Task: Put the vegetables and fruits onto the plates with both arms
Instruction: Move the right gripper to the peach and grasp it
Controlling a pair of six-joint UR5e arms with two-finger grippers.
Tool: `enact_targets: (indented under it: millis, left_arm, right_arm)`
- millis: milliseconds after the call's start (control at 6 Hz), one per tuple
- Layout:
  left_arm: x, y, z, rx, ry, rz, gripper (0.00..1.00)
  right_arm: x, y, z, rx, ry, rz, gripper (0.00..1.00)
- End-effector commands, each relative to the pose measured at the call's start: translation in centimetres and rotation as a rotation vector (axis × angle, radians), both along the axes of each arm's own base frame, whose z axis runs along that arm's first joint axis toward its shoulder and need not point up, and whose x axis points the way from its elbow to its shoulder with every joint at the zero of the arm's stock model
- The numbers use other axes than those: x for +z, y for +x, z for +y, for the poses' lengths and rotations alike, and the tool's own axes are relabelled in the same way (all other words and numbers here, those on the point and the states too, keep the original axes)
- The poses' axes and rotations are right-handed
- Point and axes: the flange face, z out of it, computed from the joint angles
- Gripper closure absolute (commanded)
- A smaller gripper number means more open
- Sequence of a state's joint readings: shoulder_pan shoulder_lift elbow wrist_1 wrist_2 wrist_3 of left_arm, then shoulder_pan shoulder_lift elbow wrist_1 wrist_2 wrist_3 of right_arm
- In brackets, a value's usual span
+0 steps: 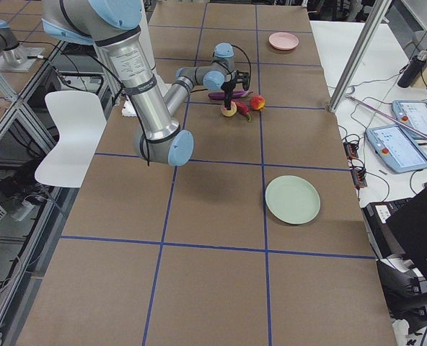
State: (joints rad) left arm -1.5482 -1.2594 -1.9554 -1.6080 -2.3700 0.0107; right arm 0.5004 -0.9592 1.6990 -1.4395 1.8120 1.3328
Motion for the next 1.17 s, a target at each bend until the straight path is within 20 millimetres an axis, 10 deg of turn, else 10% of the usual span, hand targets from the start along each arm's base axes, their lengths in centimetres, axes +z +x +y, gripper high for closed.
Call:
enact_targets:
  millis: [0, 833, 1000]
  left_arm:
    - [0.1, 0.0, 0.0, 0.0, -0.003, 0.0, 0.0]
    - [0.2, 0.1, 0.0, 0.002, -0.008, 0.0, 0.0]
    - [0.2, 0.1, 0.0, 0.002, -0.006, 0.0, 0.0]
  right_arm:
    - [0.7, -2.0, 0.8, 0.008, 0.014, 0.013, 0.0]
    - [1.7, -4.6, 0.3, 0.047, 0.046, 0.081, 0.02]
    - [1.2, -4.4, 0.2, 0.062, 0.062, 0.078, 0.99]
